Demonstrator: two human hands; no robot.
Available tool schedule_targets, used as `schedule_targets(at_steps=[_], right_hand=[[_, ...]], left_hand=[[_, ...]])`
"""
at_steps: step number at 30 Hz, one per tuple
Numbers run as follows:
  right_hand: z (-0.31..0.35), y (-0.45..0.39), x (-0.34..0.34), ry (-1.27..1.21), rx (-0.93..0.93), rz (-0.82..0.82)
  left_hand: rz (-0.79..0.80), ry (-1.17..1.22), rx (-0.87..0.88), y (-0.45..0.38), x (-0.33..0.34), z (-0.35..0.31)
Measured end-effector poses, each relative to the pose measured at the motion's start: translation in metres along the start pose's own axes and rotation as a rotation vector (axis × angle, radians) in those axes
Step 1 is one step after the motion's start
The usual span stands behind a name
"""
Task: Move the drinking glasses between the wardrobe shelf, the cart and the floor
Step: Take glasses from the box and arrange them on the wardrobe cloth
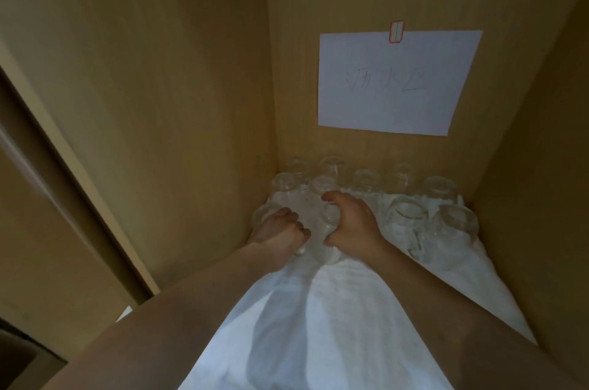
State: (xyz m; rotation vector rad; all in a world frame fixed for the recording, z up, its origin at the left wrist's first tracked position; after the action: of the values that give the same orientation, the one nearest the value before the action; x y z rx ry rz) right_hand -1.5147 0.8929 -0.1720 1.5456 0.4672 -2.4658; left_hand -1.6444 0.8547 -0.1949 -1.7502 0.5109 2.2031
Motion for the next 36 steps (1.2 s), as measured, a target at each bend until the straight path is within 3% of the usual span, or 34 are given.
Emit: schedule_targets(at_steps=[3,12,25,32,36], right_hand=[[0.005,-0.004,0.001,-0.008,-0.010,0.000],[0.009,-0.014,0.006,-0.012,0.017,-0.001],[0.009,-0.005,0.016,0.019,-0.026,-0.017],[0.010,0.005,0.016,0.167,-0.021,0.073],[0.010,0.015,0.007,0.172,-0.006,0.070]], left_hand=[[-0.068,0.059,-0.010,0.002,0.000,0.008],[-0.188,0.346,-0.285,0.007,0.008,0.036],[-0.305,0.481,-0.257,0.008,0.013,0.040],[-0.200,0.546,-0.274,0.012,0.027,0.035],[-0.250,0.602,-0.306,0.016,0.016,0.033]])
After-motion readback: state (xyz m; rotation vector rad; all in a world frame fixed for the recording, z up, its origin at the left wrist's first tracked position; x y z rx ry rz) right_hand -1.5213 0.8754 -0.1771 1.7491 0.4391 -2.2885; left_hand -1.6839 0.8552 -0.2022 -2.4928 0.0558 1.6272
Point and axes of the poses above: each hand's wrist, its own y-axis away from the middle knuckle, its own x-axis out of the palm, z = x × y, the point moved 7 cm from there along -y, towards the middle knuckle, and after that the axes turned 14 degrees about y, right-handed, at the moved point
